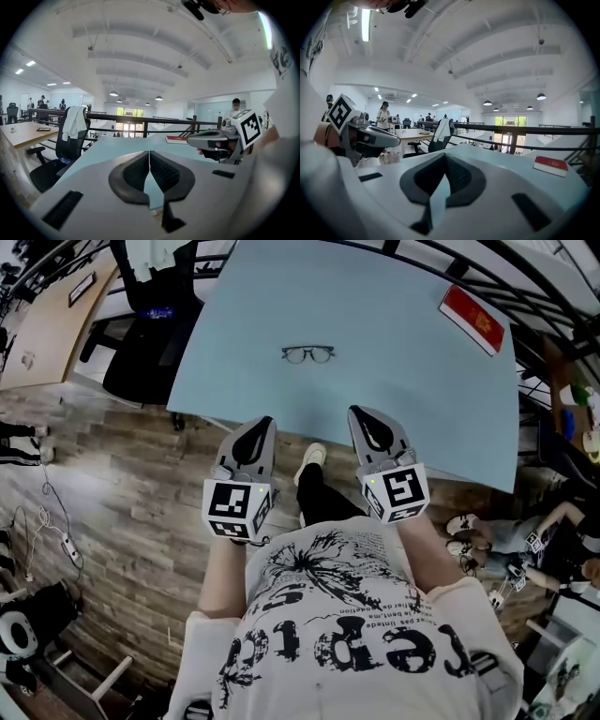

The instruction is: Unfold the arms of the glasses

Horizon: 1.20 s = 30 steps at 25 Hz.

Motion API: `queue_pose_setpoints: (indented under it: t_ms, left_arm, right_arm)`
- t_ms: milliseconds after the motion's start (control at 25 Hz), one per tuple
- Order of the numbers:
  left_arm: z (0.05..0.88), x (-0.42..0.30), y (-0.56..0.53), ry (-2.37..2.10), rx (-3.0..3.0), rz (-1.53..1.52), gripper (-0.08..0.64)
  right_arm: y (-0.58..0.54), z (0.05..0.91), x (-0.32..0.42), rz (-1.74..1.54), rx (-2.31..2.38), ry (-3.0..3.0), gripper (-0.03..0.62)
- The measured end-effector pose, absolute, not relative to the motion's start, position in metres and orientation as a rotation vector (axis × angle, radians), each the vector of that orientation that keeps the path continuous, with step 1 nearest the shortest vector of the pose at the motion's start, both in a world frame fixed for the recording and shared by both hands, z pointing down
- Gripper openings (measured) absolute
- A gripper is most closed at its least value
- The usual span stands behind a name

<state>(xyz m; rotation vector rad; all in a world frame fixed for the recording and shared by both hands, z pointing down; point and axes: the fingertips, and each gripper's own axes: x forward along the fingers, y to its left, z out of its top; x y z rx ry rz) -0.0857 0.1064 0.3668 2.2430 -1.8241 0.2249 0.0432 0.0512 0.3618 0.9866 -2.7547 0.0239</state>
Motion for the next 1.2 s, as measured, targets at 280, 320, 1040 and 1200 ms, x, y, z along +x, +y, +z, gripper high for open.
queue_pose_setpoints:
  t_ms: [280,320,1040,1200]
  left_arm:
    - [0.390,-0.122,0.008,-1.758,2.240,0.283,0.020]
    - [0.393,-0.126,-0.006,-1.750,2.242,0.291,0.020]
    - [0.494,-0.147,-0.160,-1.535,2.237,0.533,0.020]
    - [0.506,-0.149,-0.173,-1.497,2.224,0.554,0.020]
  right_arm:
    - [-0.051,0.391,0.010,0.110,1.035,-2.680,0.006]
    - [-0.065,0.395,0.007,0.118,1.041,-2.668,0.006]
    - [-0.198,0.555,-0.014,0.266,0.631,-2.177,0.008]
    - [-0.204,0.576,-0.018,0.177,0.486,-2.098,0.121]
